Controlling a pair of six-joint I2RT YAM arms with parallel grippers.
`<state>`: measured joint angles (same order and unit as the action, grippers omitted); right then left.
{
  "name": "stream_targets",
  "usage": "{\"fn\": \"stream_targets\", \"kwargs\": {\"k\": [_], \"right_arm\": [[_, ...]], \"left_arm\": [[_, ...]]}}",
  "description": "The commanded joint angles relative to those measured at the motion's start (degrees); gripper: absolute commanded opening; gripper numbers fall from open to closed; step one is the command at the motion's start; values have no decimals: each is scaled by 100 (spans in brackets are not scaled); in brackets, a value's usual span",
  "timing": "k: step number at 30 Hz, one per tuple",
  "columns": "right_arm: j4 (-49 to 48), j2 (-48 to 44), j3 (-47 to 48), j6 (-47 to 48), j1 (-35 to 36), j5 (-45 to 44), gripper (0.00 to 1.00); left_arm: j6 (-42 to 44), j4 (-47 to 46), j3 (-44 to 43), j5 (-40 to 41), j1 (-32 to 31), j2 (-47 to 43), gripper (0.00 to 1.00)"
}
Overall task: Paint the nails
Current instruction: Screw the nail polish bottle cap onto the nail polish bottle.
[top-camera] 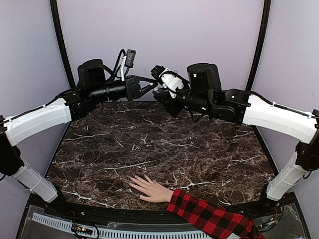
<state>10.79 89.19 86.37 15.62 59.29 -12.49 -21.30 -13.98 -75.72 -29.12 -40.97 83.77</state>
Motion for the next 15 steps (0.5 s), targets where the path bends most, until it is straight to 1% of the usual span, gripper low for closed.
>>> {"fn": "stream_targets", "kwargs": {"k": [1,2,3,4,5,10,15], "right_arm": [[-183,29,179,31,65,-99,0],[-182,29,179,34,61,-97,0],[-182,24,172,37,62,-85,0],[-190,20,166,38,65,-54,0],[-183,13,162,50,61,-10,0],[-193,-85,97,79,56,463,0],[-259,-295,-6,6,-36,1285,0]], "left_arm": [[6,-92,-129,-51,19,-63,15],[15,-102,-128,-55,23,-67,10],[26,-111,-132,-84,20,-70,7],[32,-112,-134,-106,24,-62,2],[48,-125,-131,-169,21,-62,0],[121,-229,-100,-522,19,-91,0],[194,-398,21,-820,24,-197,0]]}}
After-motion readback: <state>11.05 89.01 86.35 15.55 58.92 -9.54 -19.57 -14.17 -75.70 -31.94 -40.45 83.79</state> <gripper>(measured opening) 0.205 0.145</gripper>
